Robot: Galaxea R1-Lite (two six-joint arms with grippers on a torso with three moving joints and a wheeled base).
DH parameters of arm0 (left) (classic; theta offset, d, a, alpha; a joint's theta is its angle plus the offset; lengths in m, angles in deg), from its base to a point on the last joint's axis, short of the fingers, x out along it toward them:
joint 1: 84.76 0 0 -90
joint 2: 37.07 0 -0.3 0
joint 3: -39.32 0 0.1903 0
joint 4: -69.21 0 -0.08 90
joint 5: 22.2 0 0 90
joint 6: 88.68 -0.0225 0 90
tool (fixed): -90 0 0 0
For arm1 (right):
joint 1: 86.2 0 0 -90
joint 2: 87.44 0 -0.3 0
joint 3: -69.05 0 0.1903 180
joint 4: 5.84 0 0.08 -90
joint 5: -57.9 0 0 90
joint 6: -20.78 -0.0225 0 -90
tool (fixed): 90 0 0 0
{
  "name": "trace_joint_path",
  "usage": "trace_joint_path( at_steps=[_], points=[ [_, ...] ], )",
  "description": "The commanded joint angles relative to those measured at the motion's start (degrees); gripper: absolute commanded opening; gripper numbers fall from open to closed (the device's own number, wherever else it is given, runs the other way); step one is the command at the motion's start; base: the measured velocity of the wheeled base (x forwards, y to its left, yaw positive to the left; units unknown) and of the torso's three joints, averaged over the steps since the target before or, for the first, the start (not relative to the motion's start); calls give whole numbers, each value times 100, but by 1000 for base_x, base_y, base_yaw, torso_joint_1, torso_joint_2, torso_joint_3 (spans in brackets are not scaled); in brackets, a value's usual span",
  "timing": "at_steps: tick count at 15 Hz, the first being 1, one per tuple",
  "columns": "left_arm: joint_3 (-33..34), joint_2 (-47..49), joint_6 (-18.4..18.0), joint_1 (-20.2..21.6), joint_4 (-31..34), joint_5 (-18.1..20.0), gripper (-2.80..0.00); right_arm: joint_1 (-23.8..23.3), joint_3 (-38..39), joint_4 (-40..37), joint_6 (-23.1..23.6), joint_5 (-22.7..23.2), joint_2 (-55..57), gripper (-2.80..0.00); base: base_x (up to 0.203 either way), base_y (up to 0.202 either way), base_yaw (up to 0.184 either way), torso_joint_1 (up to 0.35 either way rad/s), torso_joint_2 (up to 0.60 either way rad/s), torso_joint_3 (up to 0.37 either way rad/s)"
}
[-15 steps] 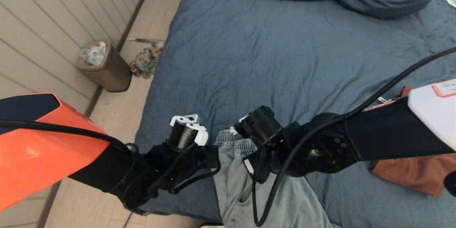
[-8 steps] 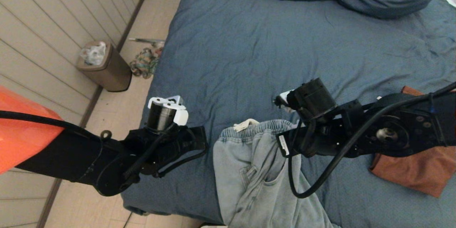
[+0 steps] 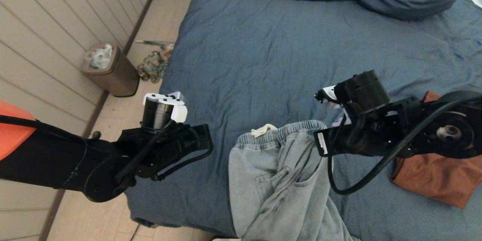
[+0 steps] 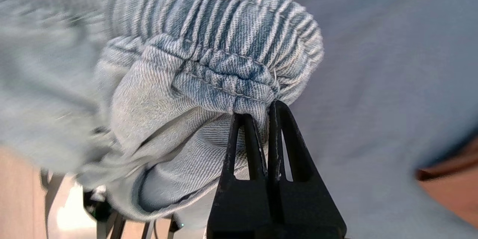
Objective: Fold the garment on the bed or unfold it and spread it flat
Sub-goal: Unford the blue shorts
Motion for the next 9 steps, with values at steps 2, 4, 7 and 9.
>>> trace_joint_path(
  at_steps=[2,4,7,9],
  points=[
    [22,66,16,-7,-21,-10,-280,-847,221,-2,49,373,-87,-280,0,0,0,0,0,0],
    [38,194,18,-77,-34,-1,-280,-1247,295,2,113,785,-88,-280,0,0,0,0,0,0],
    [17,452,24,-253,-64,-4,-280,-1642,308,3,179,1610,-41,-280,0,0,0,0,0,0],
    [-89,618,20,-445,-39,-10,-280,-1937,189,-1,191,2452,19,-280,0,0,0,0,0,0]
  ],
)
